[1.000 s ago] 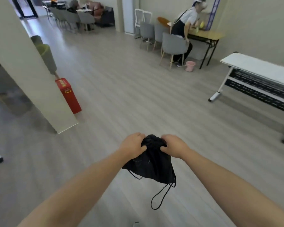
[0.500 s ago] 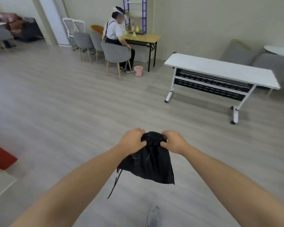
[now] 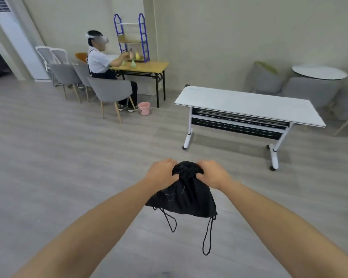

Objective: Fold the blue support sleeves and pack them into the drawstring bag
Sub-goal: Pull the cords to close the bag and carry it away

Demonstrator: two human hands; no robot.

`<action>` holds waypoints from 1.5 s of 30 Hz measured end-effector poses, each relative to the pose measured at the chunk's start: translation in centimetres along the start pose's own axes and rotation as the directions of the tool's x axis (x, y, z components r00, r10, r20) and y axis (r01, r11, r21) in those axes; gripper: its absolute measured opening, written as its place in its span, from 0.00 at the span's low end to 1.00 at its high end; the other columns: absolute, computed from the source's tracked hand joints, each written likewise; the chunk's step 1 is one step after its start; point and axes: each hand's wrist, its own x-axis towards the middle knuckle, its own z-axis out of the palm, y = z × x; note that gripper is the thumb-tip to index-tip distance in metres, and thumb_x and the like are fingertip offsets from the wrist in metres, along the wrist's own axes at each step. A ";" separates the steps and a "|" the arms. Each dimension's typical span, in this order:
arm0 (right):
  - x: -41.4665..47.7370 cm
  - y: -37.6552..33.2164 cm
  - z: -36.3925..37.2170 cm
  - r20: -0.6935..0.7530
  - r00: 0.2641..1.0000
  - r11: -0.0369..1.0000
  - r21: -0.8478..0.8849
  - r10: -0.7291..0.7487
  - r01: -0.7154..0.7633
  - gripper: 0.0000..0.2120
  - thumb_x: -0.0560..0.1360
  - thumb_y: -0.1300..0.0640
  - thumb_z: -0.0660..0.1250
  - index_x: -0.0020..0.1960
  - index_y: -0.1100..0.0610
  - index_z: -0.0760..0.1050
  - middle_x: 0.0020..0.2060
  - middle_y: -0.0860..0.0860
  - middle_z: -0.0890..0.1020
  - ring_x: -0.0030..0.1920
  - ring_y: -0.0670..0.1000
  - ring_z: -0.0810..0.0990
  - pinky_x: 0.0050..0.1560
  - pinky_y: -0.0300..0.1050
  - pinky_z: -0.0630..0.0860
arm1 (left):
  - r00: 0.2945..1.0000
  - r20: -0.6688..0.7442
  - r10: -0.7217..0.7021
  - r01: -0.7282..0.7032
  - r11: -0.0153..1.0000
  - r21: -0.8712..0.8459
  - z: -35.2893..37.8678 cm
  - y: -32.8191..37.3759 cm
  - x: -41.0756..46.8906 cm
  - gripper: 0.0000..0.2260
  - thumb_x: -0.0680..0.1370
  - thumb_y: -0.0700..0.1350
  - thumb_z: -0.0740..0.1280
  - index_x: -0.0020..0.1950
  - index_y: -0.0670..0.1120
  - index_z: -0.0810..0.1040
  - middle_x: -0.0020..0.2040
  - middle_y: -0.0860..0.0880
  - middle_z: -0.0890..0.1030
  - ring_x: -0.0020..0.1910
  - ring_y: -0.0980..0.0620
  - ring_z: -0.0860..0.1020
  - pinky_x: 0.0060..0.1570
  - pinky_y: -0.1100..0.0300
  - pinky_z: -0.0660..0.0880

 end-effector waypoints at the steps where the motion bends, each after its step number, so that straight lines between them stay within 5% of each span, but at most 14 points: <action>1: 2.1 1.1 -0.5 -0.014 1.000 1.000 0.006 0.017 -0.017 0.04 0.73 0.56 0.65 0.41 0.53 0.71 0.38 0.50 0.77 0.41 0.57 0.77 0.37 0.48 0.70 | 1.000 -0.007 0.009 -0.009 1.000 -0.006 0.0 -0.4 2.6 0.13 0.75 0.51 0.66 0.57 0.49 0.76 0.53 0.49 0.78 0.51 0.45 0.77 0.50 0.53 0.74; 4: 8.4 4.6 -2.2 -0.026 0.998 0.998 0.003 0.058 -0.058 0.05 0.73 0.56 0.65 0.40 0.51 0.70 0.37 0.49 0.77 0.41 0.56 0.77 0.39 0.51 0.75 | 0.998 0.001 0.056 -0.056 0.998 -0.012 0.0 -1.5 10.9 0.12 0.75 0.51 0.66 0.57 0.49 0.76 0.53 0.50 0.79 0.51 0.45 0.77 0.47 0.55 0.73; 11: 23.3 12.2 -8.9 -0.105 0.989 0.987 -0.115 0.103 -0.115 0.05 0.74 0.55 0.64 0.42 0.51 0.69 0.38 0.48 0.75 0.41 0.56 0.77 0.38 0.48 0.70 | 0.982 0.025 0.185 -0.181 0.977 -0.112 -1.3 -3.5 30.8 0.07 0.75 0.49 0.67 0.50 0.49 0.77 0.43 0.54 0.75 0.44 0.49 0.77 0.43 0.56 0.72; 21: 42.2 24.6 -16.1 -0.234 0.960 0.974 -0.127 0.156 -0.189 0.04 0.75 0.55 0.64 0.49 0.53 0.74 0.49 0.52 0.82 0.50 0.57 0.79 0.43 0.48 0.71 | 0.968 -0.012 0.251 -0.251 0.960 -0.121 -2.0 -3.6 55.8 0.11 0.75 0.51 0.67 0.54 0.48 0.78 0.51 0.50 0.80 0.49 0.48 0.78 0.50 0.51 0.77; 27: 54.1 33.6 -20.9 -0.197 0.970 0.977 -0.130 0.140 -0.167 0.04 0.76 0.55 0.63 0.44 0.51 0.67 0.43 0.49 0.76 0.43 0.53 0.74 0.42 0.46 0.68 | 0.976 0.013 0.217 -0.214 0.971 -0.103 -1.3 -3.1 70.9 0.09 0.76 0.52 0.66 0.50 0.48 0.77 0.47 0.51 0.78 0.44 0.49 0.77 0.48 0.51 0.78; 40: 76.8 50.9 -27.3 -0.180 0.972 0.981 -0.090 0.154 -0.172 0.01 0.76 0.58 0.62 0.45 0.54 0.70 0.44 0.50 0.76 0.44 0.55 0.76 0.41 0.46 0.68 | 0.981 0.024 0.192 -0.190 0.979 -0.069 1.6 -2.7 99.6 0.09 0.77 0.53 0.65 0.48 0.48 0.77 0.44 0.51 0.79 0.42 0.49 0.78 0.47 0.52 0.78; 45: 85.1 57.9 -25.7 -0.090 0.973 0.972 -0.078 0.214 -0.221 0.02 0.76 0.58 0.62 0.47 0.56 0.72 0.48 0.52 0.79 0.47 0.56 0.77 0.42 0.46 0.69 | 0.962 0.157 0.222 -0.213 0.975 -0.068 6.1 -4.8 110.7 0.08 0.76 0.52 0.64 0.42 0.49 0.76 0.40 0.52 0.79 0.40 0.50 0.78 0.45 0.51 0.78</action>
